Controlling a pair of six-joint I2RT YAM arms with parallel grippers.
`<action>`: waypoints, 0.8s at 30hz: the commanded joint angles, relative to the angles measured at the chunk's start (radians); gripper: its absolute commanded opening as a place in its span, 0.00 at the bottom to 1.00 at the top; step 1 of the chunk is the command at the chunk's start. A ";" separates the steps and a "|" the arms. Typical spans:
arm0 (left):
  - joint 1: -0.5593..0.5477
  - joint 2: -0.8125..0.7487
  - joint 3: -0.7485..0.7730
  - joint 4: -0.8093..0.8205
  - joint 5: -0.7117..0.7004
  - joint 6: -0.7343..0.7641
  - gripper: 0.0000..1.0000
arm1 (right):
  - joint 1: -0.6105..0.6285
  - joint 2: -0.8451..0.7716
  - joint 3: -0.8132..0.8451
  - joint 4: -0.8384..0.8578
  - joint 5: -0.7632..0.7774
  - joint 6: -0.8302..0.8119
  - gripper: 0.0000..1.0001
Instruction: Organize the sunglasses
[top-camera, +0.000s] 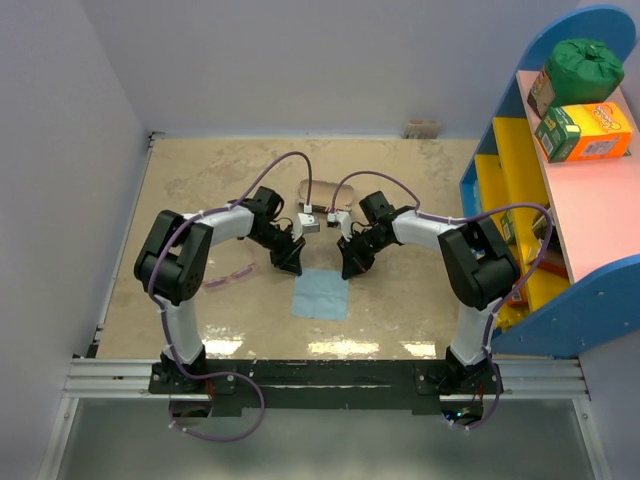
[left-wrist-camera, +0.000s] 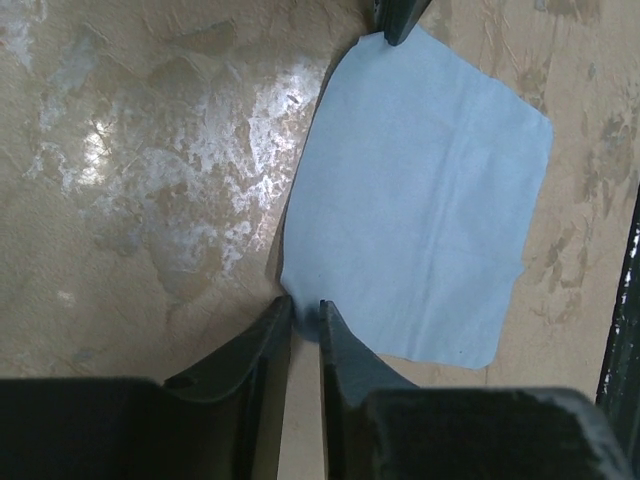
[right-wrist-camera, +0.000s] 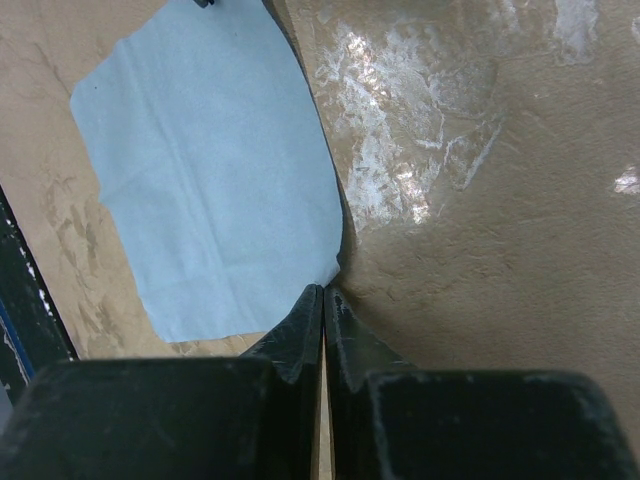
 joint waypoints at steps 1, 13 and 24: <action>-0.008 0.031 -0.021 0.018 -0.041 -0.013 0.18 | 0.005 0.016 0.003 -0.008 0.036 -0.002 0.01; -0.008 0.023 0.016 0.121 -0.090 -0.114 0.00 | 0.002 0.015 0.088 -0.026 0.119 -0.030 0.00; 0.009 0.049 0.089 0.258 -0.218 -0.224 0.00 | -0.041 0.099 0.217 0.012 0.257 -0.054 0.00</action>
